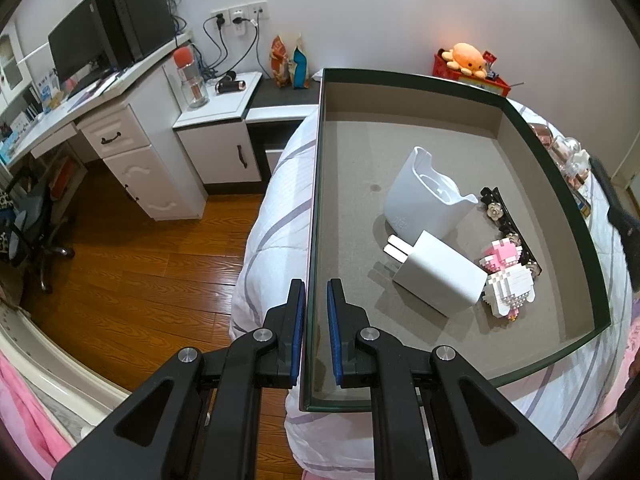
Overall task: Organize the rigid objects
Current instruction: 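Grasp the black remote control on the bed with the right gripper, then carry the black remote into the tray and open the right gripper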
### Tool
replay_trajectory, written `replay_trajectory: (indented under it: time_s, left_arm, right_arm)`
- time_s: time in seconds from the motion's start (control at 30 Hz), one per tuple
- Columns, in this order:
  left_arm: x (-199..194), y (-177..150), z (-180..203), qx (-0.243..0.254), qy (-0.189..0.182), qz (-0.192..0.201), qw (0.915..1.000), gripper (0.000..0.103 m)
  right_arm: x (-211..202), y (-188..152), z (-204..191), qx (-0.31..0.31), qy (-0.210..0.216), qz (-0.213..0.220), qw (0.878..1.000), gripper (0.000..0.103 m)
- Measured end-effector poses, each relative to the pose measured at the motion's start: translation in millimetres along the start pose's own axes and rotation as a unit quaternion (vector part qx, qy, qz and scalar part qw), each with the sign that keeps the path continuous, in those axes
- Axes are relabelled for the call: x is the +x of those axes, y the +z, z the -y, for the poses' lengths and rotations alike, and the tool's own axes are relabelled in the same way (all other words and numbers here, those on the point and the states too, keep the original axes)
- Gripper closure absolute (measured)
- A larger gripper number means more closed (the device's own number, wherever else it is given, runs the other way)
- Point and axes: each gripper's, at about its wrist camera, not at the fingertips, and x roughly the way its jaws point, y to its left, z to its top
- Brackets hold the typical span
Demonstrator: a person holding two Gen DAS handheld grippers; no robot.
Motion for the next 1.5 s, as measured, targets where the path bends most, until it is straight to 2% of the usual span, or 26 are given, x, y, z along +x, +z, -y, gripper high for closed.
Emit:
replay_trajectory:
  time_s: [0.27,0.47,0.57,0.87,1.0,1.13,1.3,1.37,1.5]
  left_arm:
    - [0,0,0,-0.002,-0.003,0.0,1.0,0.093]
    - [0,1,0,0.0,-0.005,-0.001,1.0,0.093]
    - [0,1,0,0.001,-0.007,-0.001,1.0,0.093]
    - [1,1,0,0.006,-0.008,-0.001,1.0,0.093]
    - [2,1,0,0.01,-0.006,-0.001,0.9999,0.093]
    - [2,1,-1,0.01,-0.01,-0.001,0.9999,0.093]
    - [2,2,-2,0.01,-0.011,0.0,0.9999,0.093]
    - [2,1,-2,0.007,-0.014,0.0,0.9999,0.093]
    - [2,1,0,0.008,-0.011,-0.001,0.9999,0.093]
  right_arm:
    - [-6,22,-39,-0.026,0.032,0.019,0.999,0.059]
    - [7,32,-78,-0.055,0.063,0.01,0.996,0.058]
    - [21,34,-98,-0.068,0.074,-0.007,0.995,0.058]
    - [72,24,-151,-0.124,0.067,-0.095,0.985,0.058]
    - [82,20,-168,-0.139,0.074,-0.118,0.98,0.058]
    - [83,18,-179,-0.14,0.112,-0.128,0.975,0.058]
    - [82,20,-169,-0.123,0.098,-0.126,0.979,0.058]
    - [80,25,-162,-0.109,0.086,-0.112,0.984,0.058]
    - [90,27,-159,-0.094,0.102,-0.137,0.981,0.058]
